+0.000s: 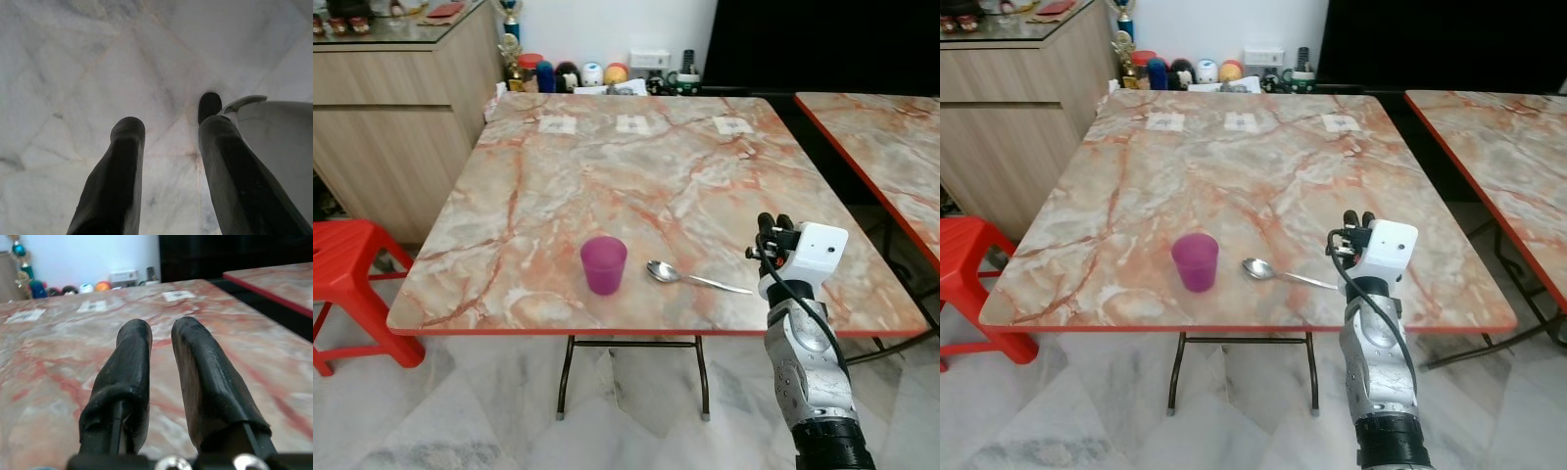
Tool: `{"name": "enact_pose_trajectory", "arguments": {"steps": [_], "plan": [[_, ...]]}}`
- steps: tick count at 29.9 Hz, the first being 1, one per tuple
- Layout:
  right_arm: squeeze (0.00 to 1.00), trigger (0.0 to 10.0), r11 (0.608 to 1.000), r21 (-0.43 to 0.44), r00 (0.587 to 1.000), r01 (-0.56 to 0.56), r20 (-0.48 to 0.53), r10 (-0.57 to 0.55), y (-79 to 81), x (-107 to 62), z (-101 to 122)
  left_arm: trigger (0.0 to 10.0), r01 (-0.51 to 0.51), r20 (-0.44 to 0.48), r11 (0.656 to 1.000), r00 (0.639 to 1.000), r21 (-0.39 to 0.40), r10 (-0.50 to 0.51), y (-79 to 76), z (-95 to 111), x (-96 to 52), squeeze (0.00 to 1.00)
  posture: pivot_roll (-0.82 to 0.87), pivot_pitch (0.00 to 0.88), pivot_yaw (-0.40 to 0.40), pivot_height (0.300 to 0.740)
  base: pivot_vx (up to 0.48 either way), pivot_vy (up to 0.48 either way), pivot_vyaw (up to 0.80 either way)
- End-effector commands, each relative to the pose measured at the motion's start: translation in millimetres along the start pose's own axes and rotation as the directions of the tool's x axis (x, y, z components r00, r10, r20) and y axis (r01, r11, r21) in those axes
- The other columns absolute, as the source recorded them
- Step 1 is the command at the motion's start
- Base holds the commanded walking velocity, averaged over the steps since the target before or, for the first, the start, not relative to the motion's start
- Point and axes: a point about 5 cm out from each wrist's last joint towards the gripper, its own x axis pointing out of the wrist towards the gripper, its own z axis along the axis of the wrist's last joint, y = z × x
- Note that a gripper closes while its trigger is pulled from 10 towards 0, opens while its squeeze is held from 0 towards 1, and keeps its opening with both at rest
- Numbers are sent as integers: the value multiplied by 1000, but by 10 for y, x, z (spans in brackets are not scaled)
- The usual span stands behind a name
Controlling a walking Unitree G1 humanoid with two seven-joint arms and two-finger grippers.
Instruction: Setting the table
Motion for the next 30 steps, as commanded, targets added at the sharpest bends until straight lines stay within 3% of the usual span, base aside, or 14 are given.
{"name": "enact_pose_trajectory", "arguments": {"steps": [1, 10, 19, 24, 30], "plan": [[0, 10000, 1000, -1, 1000, -3, -2, 3, 8, 8, -5, 10000, 4, -32, 1000, 999, 3, -4, -8, -80, -20, 0, 98, 121, -32, 740, 322, 0, 0], [0, 10000, 1000, -10, 1000, -6, -2, 6, 2, 4, -9, 10000, 4, -31, 1000, 1000, 2, -4, -6, -77, -19, 0, 96, 132, -33, 740, 320, 0, 0], [0, 10000, 999, -28, 1000, -16, 1, 16, -9, 10, -2, 10000, 1, -26, 1000, 1000, 2, -1, -7, -70, -18, 0, 96, 140, -36, 740, 0, 0, 0], [0, 10000, 999, -40, 1000, -5, -2, 5, -64, 18, -3, 10000, 1, -26, 1000, 1000, 0, -1, -11, -68, -16, 0, 96, 142, -37, 740, 0, 0, 562], [0, 10000, 998, -60, 999, 31, -8, -32, -203, 56, 11, 10000, -1, -26, 1000, 1000, -2, 1, -10, -66, -15, 0, 98, 143, -37, 740, 0, 0, 0]]}}
